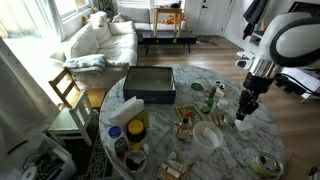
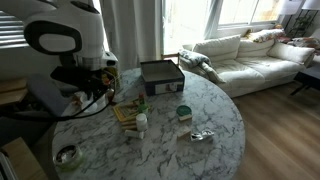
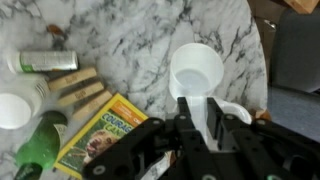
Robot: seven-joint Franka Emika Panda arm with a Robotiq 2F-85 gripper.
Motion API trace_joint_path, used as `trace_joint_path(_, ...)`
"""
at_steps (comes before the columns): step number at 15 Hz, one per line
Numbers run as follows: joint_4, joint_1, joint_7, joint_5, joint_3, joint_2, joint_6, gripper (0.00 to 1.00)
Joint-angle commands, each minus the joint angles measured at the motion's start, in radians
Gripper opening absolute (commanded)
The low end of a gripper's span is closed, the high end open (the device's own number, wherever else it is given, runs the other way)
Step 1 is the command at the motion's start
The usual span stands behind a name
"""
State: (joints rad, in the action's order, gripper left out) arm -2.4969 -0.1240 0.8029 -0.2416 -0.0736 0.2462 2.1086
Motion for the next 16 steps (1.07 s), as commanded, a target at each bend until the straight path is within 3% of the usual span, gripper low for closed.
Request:
trace_joint_path(1,-0.002,0.004,-0.148,0.146,-0.018,-0.099,-0.004,0.06)
trace_joint_path(4,0.01,0.016,-0.263,0.202,-0.016,-0.193,-0.025,0.06)
trace_joint_path(16,0.059,0.026,-0.386,0.098,0.03,-0.472,0.071,0.06)
